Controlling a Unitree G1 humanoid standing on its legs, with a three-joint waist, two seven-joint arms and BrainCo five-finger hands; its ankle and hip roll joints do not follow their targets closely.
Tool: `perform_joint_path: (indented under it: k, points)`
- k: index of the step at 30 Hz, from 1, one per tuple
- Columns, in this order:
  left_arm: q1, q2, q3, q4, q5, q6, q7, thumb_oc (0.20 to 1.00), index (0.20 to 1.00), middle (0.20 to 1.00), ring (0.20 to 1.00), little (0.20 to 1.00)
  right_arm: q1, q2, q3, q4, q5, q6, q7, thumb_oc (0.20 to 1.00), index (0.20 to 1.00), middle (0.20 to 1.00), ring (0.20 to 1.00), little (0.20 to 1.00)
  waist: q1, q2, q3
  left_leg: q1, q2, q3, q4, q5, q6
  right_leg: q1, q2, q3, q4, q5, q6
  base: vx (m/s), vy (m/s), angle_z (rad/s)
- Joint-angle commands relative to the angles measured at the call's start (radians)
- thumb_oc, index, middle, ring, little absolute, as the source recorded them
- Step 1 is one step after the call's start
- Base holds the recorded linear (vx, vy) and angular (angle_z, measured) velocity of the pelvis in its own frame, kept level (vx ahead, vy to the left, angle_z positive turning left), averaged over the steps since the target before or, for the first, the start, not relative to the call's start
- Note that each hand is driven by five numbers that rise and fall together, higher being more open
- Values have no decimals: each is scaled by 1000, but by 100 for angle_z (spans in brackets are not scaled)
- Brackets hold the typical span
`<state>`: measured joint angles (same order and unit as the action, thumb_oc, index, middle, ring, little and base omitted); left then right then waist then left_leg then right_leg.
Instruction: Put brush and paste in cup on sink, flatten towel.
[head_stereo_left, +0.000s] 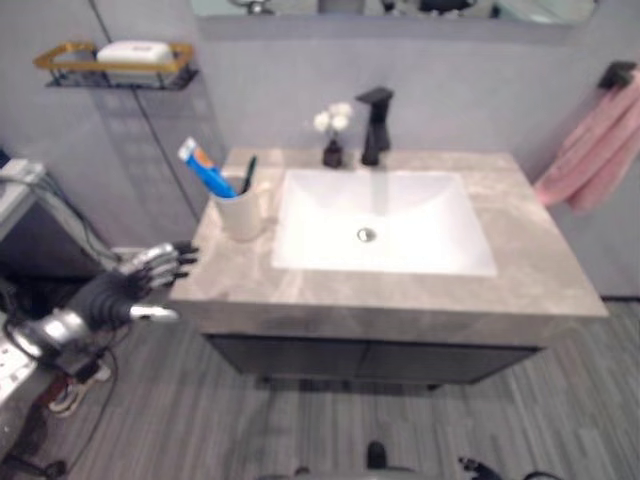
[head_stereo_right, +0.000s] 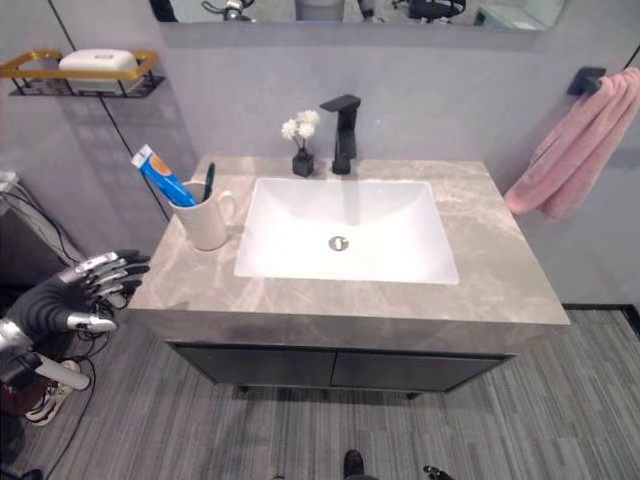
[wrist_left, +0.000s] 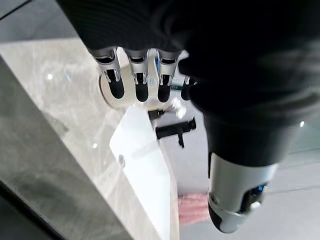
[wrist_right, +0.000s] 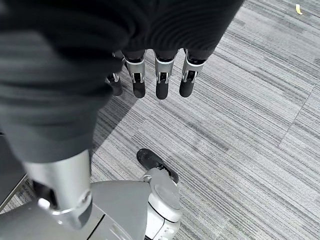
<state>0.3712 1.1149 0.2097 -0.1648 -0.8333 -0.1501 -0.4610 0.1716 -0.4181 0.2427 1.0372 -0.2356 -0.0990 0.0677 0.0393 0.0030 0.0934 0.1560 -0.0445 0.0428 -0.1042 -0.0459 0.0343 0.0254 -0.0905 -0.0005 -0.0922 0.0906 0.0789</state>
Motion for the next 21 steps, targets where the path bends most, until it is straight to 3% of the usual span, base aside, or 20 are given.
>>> perform_joint_path:
  k: [1, 12, 21]
  points:
    - [-9, 7, 92, 12, 9, -67, 26, 1000, 1000, 1000, 1000, 1000, -25, 4, 7, 33, 14, 6, -12, 1000, 1000, 1000, 1000, 1000, -1, -34, -3, -74, 13, -12, 78, -96, 55, 49, -48, -28, 29, -85, 52, 110, 32, 0]
    - [-36, -29, 89, 78, 36, -79, 55, 1000, 1000, 1000, 1000, 1000, 1, 0, -26, 45, 44, 10, -9, 1000, 1000, 1000, 1000, 1000, -5, -55, 4, -92, 15, 23, 75, -107, 58, 27, -48, -8, 5, -54, 68, 64, 49, -7]
    - [-154, -35, 22, 168, 77, -104, 79, 1000, 1000, 1000, 1000, 1000, 21, 5, -47, 65, 76, 14, -4, 1000, 1000, 1000, 1000, 1000, -40, -50, 5, -94, 8, 34, 21, -91, 66, -7, -50, 8, 5, -18, 81, 54, 77, -4]
